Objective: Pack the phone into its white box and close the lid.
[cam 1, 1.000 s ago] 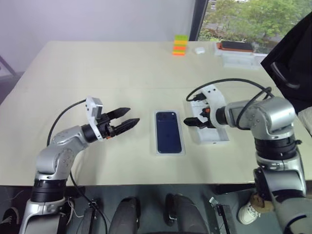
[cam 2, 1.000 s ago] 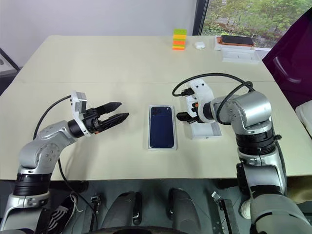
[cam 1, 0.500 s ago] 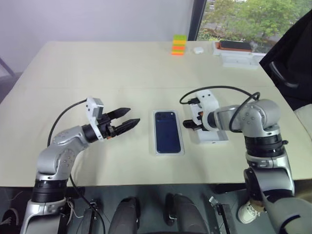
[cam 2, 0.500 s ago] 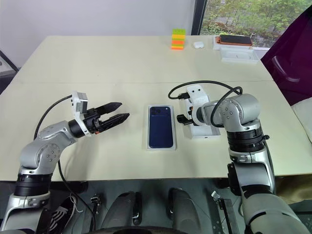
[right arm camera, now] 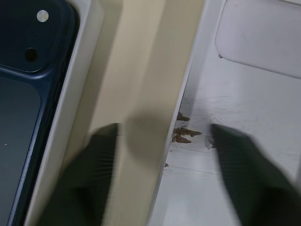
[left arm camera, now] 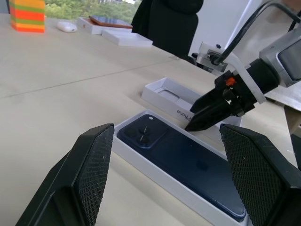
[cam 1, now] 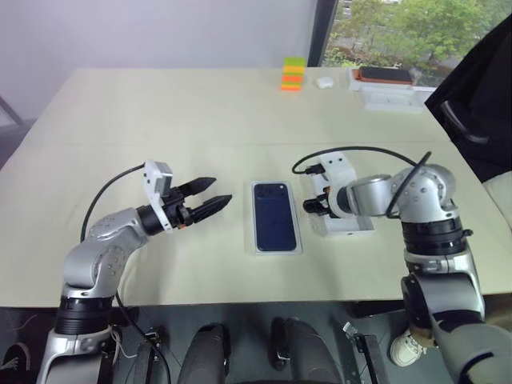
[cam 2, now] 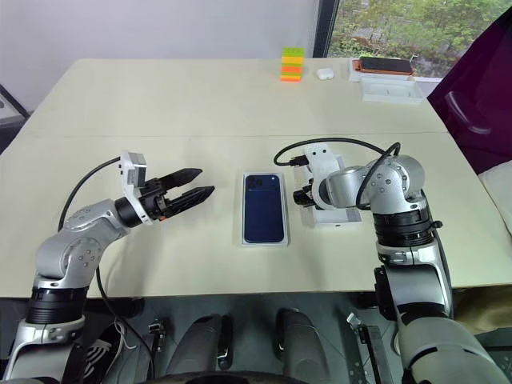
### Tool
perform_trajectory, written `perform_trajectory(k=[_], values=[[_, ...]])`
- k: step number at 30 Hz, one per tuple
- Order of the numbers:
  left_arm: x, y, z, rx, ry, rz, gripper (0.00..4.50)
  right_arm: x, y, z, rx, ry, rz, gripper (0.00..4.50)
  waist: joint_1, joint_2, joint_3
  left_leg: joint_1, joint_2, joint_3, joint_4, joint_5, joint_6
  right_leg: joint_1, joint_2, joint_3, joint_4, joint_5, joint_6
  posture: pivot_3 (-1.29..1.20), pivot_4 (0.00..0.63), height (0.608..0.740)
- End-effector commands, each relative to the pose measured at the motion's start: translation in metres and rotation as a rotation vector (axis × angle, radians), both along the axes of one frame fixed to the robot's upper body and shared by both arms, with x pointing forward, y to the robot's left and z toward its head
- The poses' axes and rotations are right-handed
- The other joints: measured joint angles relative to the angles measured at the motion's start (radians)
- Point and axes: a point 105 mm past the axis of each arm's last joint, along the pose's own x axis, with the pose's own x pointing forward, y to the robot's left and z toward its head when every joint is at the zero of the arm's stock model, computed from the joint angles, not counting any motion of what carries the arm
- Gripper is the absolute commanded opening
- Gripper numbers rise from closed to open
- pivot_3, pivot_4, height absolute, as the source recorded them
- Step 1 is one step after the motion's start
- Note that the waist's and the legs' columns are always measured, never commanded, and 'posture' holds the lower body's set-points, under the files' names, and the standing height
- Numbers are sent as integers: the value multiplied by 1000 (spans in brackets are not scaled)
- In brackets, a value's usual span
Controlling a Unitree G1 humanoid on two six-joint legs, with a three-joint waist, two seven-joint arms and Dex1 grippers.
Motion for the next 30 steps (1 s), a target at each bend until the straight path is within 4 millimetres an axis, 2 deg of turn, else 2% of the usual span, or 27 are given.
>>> perform_trajectory(k=[1, 3, 4, 11, 14, 19, 23, 26, 29, 30], values=[[-3, -5, 8, -4, -29, -12, 3810, 3, 0, 14, 25, -32, -6, 1128, -3, 0, 0, 0, 0, 0, 0, 0, 0, 0, 0, 0, 0, 0, 0, 0, 150, 740], [-3, -5, 8, -5, -28, -11, 3810, 2, 1, 14, 26, -27, -9, 80, -4, 0, 0, 0, 0, 0, 0, 0, 0, 0, 0, 0, 0, 0, 0, 0, 150, 740], [-3, -5, 8, -4, -28, -11, 3810, 2, 1, 13, 25, -25, -11, 31, -4, 0, 0, 0, 0, 0, 0, 0, 0, 0, 0, 0, 0, 0, 0, 0, 150, 740], [-1, -3, 8, 5, -38, -1, 3810, 4, -2, 15, 19, -28, -35, 31, -4, 0, 0, 0, 0, 0, 0, 0, 0, 0, 0, 0, 0, 0, 0, 0, 150, 740], [-1, -2, 9, 5, -37, 2, 3810, 6, -3, 24, -14, -74, -21, 31, -4, 0, 0, 0, 0, 0, 0, 0, 0, 0, 0, 0, 0, 0, 0, 0, 150, 740], [2, 3, 8, 20, -37, 14, 3810, 11, 9, 40, 152, -161, -13, 31, -4, 0, 0, 0, 0, 0, 0, 0, 0, 0, 1, 0, 0, 0, 1, 0, 150, 740], [3, 4, 9, 22, -38, 16, 3810, 18, 9, 59, 158, -292, 9, 31, -4, 0, 0, 0, 1, 0, 0, 0, 0, 0, 1, 0, 0, 0, 1, 0, 150, 740], [3, 5, 9, 22, -37, 17, 3810, 17, 21, 74, 106, -404, 129, 31, -4, 0, 0, -1, 0, -1, 0, 0, 0, -1, 1, 0, -1, 0, 1, 0, 150, 740], [3, 8, 11, 18, -51, 19, 3810, 14, 39, 95, 255, -474, 220, 31, -8, 0, 0, -1, 0, -1, 0, 0, 1, -1, 1, 1, -1, 0, 1, 0, 150, 740], [1, 10, 13, 18, -62, 17, 3810, 15, 45, 106, 378, -486, 221, 31, -9, 0, 0, 0, 1, -1, 0, 0, 1, -1, 1, 1, 0, 0, 1, 0, 150, 740]])
